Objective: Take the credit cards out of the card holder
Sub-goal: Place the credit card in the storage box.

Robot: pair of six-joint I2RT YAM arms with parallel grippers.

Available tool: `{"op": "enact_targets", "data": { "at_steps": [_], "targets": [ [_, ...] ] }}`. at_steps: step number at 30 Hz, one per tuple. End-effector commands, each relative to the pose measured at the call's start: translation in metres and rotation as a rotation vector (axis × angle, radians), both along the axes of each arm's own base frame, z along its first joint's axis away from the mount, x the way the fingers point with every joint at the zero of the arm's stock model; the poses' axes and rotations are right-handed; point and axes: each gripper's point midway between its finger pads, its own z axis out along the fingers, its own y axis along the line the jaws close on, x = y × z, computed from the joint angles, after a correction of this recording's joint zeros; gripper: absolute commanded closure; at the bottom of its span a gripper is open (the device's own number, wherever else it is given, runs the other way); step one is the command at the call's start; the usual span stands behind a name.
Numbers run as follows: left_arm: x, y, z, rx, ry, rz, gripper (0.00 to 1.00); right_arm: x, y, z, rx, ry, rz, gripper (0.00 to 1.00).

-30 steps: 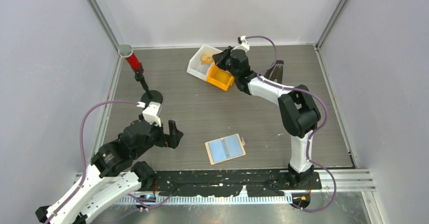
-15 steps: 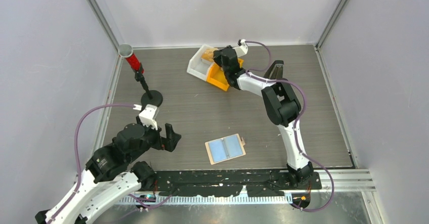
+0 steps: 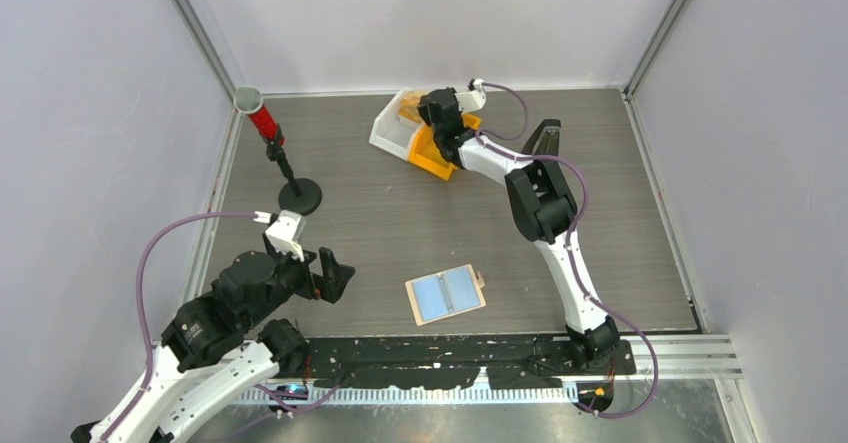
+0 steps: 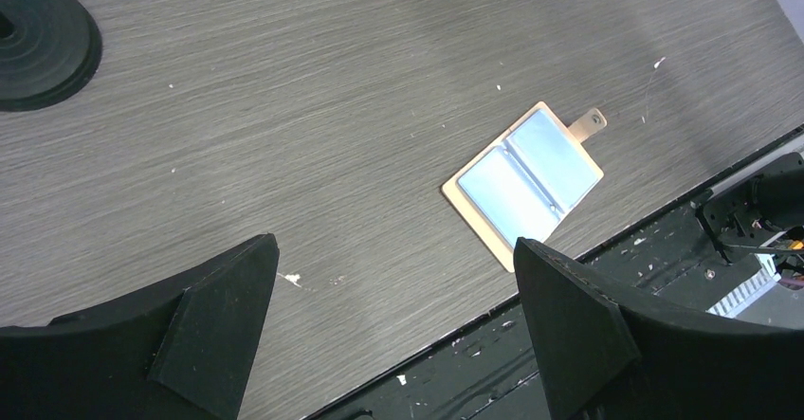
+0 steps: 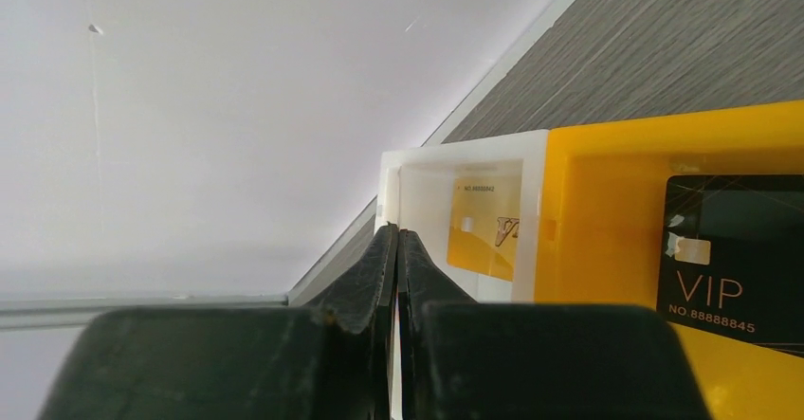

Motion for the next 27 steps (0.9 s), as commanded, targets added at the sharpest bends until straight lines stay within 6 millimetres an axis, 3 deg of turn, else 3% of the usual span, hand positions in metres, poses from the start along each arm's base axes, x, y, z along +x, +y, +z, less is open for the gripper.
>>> {"op": "enact_targets", "data": {
  "at_steps": [1, 22, 27],
  "targets": [
    [0.003, -0.003, 0.010, -0.022, -0.045, -0.013, 0.01, 0.007, 0.001, 0.016, 0.041, -0.025, -0.052, 0.95],
    [0.003, -0.003, 0.014, -0.030, -0.067, -0.019, 0.01, 0.013, -0.004, -0.011, -0.014, 0.023, -0.097, 0.91],
    [0.002, -0.002, 0.016, -0.035, -0.073, -0.017, 0.01, 0.015, -0.006, -0.008, -0.021, 0.024, -0.113, 0.82]
  ]
}}
